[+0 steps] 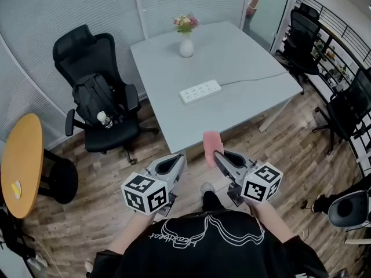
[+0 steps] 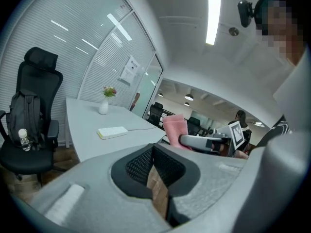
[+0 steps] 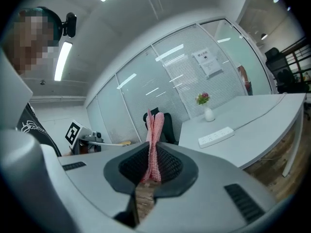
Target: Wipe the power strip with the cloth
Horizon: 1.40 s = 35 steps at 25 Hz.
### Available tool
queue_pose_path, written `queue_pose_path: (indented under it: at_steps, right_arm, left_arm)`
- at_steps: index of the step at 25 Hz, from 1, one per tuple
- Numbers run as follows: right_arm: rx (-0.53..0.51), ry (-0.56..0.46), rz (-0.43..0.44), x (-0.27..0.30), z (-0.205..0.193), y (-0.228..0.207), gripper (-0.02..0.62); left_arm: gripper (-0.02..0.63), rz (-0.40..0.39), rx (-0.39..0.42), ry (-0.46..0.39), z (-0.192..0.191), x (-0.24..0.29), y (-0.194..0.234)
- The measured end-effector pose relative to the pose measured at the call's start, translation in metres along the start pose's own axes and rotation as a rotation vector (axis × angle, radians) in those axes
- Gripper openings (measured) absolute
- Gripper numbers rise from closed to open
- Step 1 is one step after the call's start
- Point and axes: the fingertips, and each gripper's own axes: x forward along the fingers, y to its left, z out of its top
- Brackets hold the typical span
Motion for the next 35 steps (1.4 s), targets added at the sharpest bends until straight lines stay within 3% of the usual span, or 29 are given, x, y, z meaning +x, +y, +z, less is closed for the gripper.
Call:
queue_pose_path:
  at_steps: [11, 18, 27, 35]
  right_arm:
    - [0.043, 0.018, 0.069, 0.047, 0.070, -0.141, 0.037]
    - [0.028, 0.005, 0.078, 0.056, 0.101, -0.208, 0.037]
    - [0.057, 0.018, 0.093, 0.079, 0.097, -0.247, 0.038]
    - [0.070, 0.058, 0.089, 0.113, 0.096, -0.268, 0.037]
  left_arm:
    - [0.012, 0.074, -0.029, 0.019, 0.062, 0.141, 0.049]
    - [0.012, 0.122, -0.040, -0.011, 0.091, 0.201, 0.065]
    - [0.012, 0.178, -0.071, 0.005, 0.089, 0.223, 0.100]
    - [0.012, 0.179, -0.121, 0.018, 0.085, 0.245, 0.139]
